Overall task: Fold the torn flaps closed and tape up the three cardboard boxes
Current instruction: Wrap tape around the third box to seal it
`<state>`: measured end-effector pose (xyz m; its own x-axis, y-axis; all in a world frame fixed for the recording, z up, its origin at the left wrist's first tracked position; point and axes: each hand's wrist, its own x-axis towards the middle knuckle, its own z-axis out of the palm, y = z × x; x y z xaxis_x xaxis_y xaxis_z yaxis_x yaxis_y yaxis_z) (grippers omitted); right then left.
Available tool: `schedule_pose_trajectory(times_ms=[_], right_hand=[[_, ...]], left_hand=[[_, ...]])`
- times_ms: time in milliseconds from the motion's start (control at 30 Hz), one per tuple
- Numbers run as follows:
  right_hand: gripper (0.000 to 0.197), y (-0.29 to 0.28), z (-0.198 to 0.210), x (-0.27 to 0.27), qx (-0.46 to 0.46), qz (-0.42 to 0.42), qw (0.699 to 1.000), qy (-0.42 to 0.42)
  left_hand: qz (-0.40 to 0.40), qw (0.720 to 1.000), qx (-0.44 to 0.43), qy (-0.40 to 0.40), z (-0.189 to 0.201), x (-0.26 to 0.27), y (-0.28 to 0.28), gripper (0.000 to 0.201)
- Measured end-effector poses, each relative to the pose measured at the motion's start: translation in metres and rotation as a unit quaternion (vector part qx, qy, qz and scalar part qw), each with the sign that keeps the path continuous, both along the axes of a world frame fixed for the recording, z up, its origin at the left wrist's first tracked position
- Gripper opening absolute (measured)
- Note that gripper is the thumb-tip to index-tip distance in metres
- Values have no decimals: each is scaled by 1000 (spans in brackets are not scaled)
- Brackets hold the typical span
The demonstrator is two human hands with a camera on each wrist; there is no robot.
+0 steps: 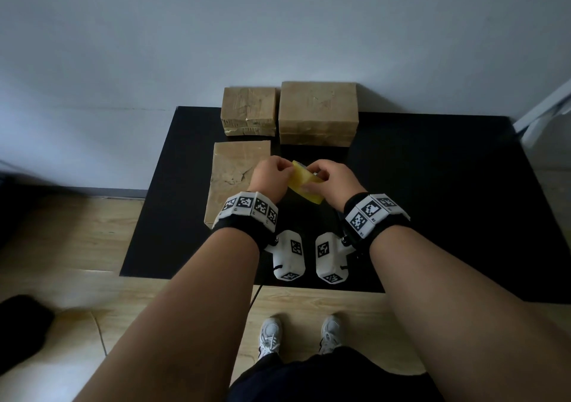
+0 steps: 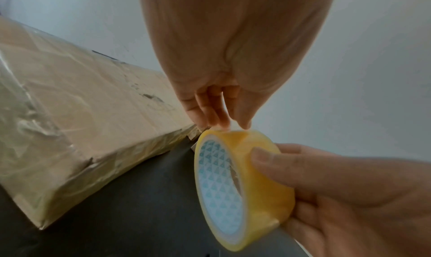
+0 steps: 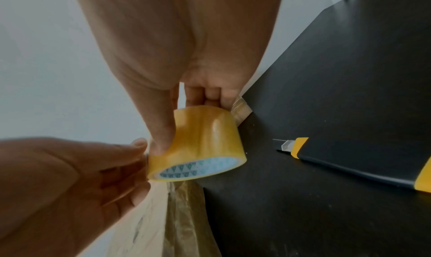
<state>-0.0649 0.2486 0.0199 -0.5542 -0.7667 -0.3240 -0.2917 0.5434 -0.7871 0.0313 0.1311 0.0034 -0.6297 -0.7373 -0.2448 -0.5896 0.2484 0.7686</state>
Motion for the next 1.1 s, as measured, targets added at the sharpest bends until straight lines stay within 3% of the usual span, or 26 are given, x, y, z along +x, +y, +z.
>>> schedule_pose_trajectory(times_ms=[200,333,433,567,833,1000,1100], right_hand=[[25,-1,1,-4,-52,11,998,-45],[23,-3,3,-7,-72,20,995,-62],[22,0,5,-8,-71,26,995,-68],[25,0,-2,-8,-56,4,997,-59],[27,-15,-29,-10,128,27,982,135],[36,-35,-41,2,248,133,942,184],[40,-39,-51,10,279,154,926,202]], left_hand=[[60,995,8,75,-3,2,1,10],[95,990,83,61,-1,-3,5,28],[78,995,47,26,-6,-3,5,35],[71,997,-36,-24,-14,1,2,29],[65,972,-215,-73,-27,44,-13,36],[89,966,-206,-126,-38,74,-25,44],[107,967,-190,-133,-41,87,-30,46]])
